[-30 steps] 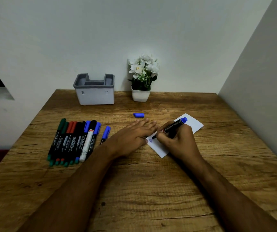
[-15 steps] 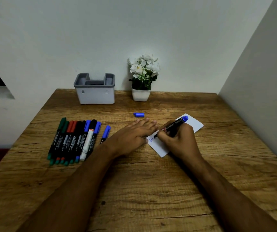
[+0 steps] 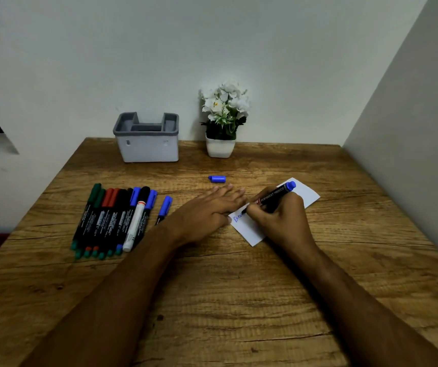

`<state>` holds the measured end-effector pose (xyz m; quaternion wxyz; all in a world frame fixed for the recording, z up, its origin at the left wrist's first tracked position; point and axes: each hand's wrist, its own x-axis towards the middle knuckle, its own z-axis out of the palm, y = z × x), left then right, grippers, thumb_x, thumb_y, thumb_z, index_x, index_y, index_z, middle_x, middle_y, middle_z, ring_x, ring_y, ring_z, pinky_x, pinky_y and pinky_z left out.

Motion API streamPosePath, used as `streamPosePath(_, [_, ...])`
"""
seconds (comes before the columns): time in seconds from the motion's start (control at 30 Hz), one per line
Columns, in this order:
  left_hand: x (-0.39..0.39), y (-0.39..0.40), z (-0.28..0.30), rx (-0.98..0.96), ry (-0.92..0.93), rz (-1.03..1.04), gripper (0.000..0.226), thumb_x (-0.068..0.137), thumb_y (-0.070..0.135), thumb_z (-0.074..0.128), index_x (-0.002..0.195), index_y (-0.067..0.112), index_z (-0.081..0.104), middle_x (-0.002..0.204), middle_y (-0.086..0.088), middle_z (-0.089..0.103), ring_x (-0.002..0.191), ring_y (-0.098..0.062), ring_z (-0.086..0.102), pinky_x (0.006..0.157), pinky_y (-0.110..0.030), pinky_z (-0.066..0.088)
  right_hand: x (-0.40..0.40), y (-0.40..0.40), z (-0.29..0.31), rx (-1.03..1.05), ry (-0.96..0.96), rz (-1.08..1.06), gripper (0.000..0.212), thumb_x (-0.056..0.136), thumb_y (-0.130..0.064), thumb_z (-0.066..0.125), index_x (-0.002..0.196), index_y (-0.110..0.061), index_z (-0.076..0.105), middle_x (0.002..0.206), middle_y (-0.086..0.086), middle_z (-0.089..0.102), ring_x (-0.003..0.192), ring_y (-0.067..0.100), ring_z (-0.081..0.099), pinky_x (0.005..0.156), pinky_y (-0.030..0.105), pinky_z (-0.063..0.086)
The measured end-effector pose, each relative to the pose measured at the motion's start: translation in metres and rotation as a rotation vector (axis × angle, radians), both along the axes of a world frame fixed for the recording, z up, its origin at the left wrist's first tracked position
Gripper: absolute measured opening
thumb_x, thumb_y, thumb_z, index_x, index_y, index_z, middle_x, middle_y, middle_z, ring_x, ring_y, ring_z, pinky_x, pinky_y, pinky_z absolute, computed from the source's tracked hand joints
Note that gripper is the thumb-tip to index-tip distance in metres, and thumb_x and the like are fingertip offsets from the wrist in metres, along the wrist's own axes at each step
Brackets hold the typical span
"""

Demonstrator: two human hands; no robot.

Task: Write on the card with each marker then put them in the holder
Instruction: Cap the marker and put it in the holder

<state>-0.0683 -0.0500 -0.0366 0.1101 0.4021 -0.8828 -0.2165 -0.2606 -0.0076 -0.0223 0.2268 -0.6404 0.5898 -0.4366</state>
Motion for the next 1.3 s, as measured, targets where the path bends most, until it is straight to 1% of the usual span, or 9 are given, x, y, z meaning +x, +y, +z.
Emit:
streamPosePath(0.4, [0.0,-0.001,-0.001,-0.002,0.013,0.007,0.064,0.099,0.017,0.046,0.155,0.031,0.019,0.162,0.02,0.009,0.148,0.004,-0.004,0.12,-0.023,-0.003,-0.001,0.0,0.0,0.034,-0.081,-0.033,0.012,0.083,-0.011,0.071,0.072,-0.006,0.072,0.068,0.006,0.074,0.069,0.026,0.072,0.063,0.048,0.056])
streamPosePath(0.6, [0.0,0.002,0.006,0.055,0.08,0.05,0.062,0.097,0.018,0.05,0.153,0.031,0.029,0.16,0.021,0.019,0.146,0.006,0.005,0.117,-0.026,0.008,0.0,0.004,0.007,0.042,-0.264,-0.061,0.015,0.085,-0.005,0.069,0.071,-0.007,0.073,0.065,0.006,0.073,0.062,0.011,0.067,0.058,0.025,0.051])
streamPosePath(0.7, [0.0,0.004,0.01,0.108,0.155,0.098,0.054,0.099,0.021,0.05,0.151,0.03,0.036,0.158,0.019,0.027,0.143,0.008,0.014,0.116,-0.025,0.012,-0.001,0.005,0.01,0.019,-0.336,-0.062,0.014,0.087,-0.003,0.068,0.075,-0.006,0.073,0.065,0.008,0.072,0.06,0.011,0.066,0.056,0.024,0.051])
streamPosePath(0.8, [0.0,0.004,0.016,0.115,0.267,0.198,0.051,0.097,0.027,0.056,0.147,0.024,0.045,0.154,0.011,0.04,0.141,0.0,0.031,0.114,-0.022,0.022,-0.004,0.006,0.015,-0.001,-0.408,-0.066,0.011,0.089,-0.001,0.067,0.079,-0.002,0.071,0.068,0.015,0.071,0.056,0.013,0.063,0.054,0.028,0.051])
streamPosePath(0.93, [-0.007,-0.001,0.028,-0.046,0.31,0.33,0.051,0.092,0.016,0.063,0.142,0.016,0.052,0.149,0.004,0.048,0.139,-0.005,0.039,0.111,-0.017,0.025,-0.005,0.007,0.019,-0.019,-0.459,-0.041,0.014,0.091,0.0,0.067,0.079,-0.004,0.072,0.067,0.014,0.07,0.053,0.012,0.061,0.051,0.025,0.049])
streamPosePath(1.03, [-0.009,-0.015,0.033,-0.202,0.188,0.407,0.042,0.089,0.009,0.058,0.13,0.015,0.063,0.139,0.0,0.059,0.131,-0.015,0.05,0.109,-0.029,0.04,-0.005,0.009,0.021,-0.018,-0.469,-0.002,0.015,0.092,-0.001,0.067,0.08,-0.006,0.074,0.067,0.009,0.072,0.054,0.012,0.061,0.051,0.024,0.049])
streamPosePath(1.1, [-0.011,-0.024,0.035,-0.237,0.085,0.457,0.029,0.088,0.014,0.057,0.116,0.016,0.068,0.12,-0.004,0.067,0.113,-0.021,0.06,0.094,-0.039,0.053,-0.006,0.008,0.024,-0.022,-0.457,0.034,0.012,0.093,-0.003,0.068,0.083,-0.005,0.075,0.07,0.011,0.073,0.056,0.016,0.063,0.053,0.026,0.05])
streamPosePath(1.2, [-0.017,-0.028,0.041,-0.269,-0.042,0.447,0.019,0.091,0.018,0.056,0.105,0.017,0.07,0.103,-0.006,0.07,0.096,-0.023,0.065,0.08,-0.041,0.057,-0.007,0.003,0.032,-0.03,-0.439,0.053,0.01,0.093,-0.004,0.07,0.085,-0.006,0.075,0.072,0.015,0.073,0.057,0.017,0.064,0.053,0.029,0.052])
streamPosePath(1.3, [-0.024,-0.032,0.044,-0.31,-0.197,0.406,0.023,0.092,0.009,0.051,0.102,0.02,0.069,0.096,-0.007,0.068,0.092,-0.027,0.066,0.076,-0.039,0.057,-0.008,-0.003,0.039,-0.054,-0.416,0.052,0.01,0.093,-0.003,0.07,0.085,-0.006,0.076,0.071,0.016,0.073,0.056,0.017,0.064,0.051,0.028,0.053])
